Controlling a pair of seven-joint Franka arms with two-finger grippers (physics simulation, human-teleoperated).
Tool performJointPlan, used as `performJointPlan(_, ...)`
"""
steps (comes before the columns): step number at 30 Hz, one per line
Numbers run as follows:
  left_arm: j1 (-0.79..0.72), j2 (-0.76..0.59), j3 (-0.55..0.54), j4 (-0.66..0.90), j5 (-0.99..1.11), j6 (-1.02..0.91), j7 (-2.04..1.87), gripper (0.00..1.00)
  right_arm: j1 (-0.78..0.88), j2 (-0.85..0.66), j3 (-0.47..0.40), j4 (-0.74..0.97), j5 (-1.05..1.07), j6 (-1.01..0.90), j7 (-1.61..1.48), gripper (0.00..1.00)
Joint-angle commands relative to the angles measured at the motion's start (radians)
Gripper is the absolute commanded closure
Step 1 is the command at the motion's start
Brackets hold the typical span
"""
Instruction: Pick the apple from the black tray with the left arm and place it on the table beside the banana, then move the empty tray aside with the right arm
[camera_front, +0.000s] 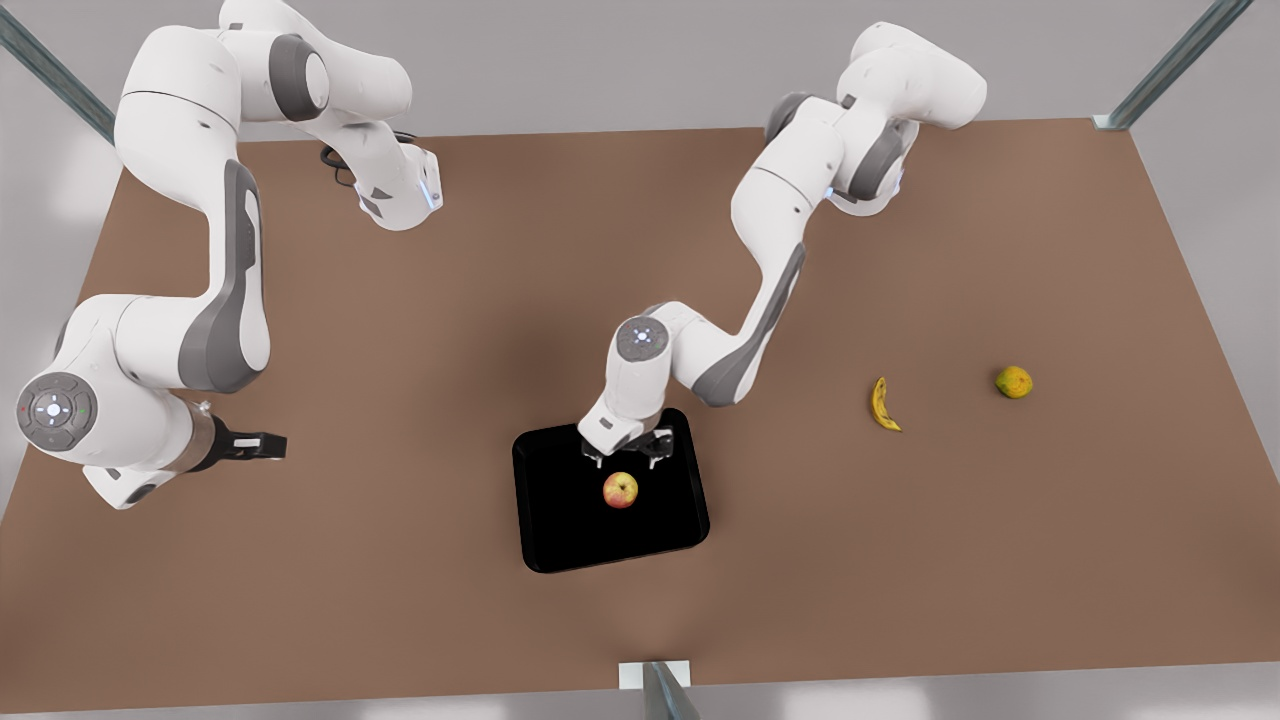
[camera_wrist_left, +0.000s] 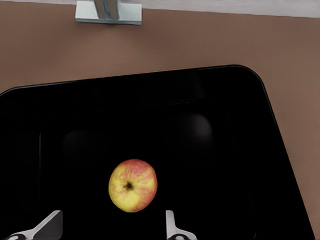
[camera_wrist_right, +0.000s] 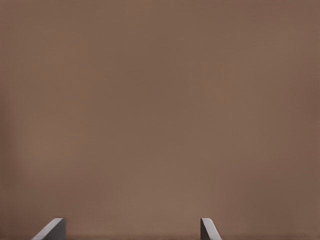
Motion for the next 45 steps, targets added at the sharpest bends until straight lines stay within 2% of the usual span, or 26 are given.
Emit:
performJointPlan(1, 0.001, 0.018, 0.004, 0.016, 0.003, 0.034, -0.243, 0.0, 0.0, -0.001, 0.0, 0.0, 0.001, -0.002, -0.001, 0.0)
performJointPlan(9, -0.016, 0.112, 0.027, 0.069, 0.038, 0.076, -0.255, 0.0, 0.0, -0.001, -0.002, 0.0, 0.001, -0.002, -0.001, 0.0)
performJointPlan(14, -0.044, 0.125, 0.042, 0.082, 0.038, 0.077, -0.255, 0.0, 0.0, -0.001, -0.002, 0.0, 0.001, -0.002, -0.001, 0.0)
performJointPlan(24, -0.042, 0.17, 0.063, 0.083, 0.038, 0.237, -0.291, 0.0, 0.0, -0.001, -0.003, 0.0, 0.001, -0.002, -0.001, 0.0)
performJointPlan(43, -0.044, 0.224, 0.111, 0.083, 0.04, 0.293, -0.294, 0.0, 0.0, -0.001, -0.003, 0.0, 0.001, -0.002, -0.001, 0.0)
performJointPlan(44, -0.045, 0.224, 0.111, 0.083, 0.04, 0.293, -0.306, 0.08, 0.0, -0.001, -0.003, 0.0, 0.001, -0.002, -0.001, 0.0)
performJointPlan(45, -0.045, 0.224, 0.111, 0.083, 0.04, 0.293, -0.308, 0.21, 0.0, -0.001, -0.003, 0.0, 0.001, -0.002, -0.001, 0.0)
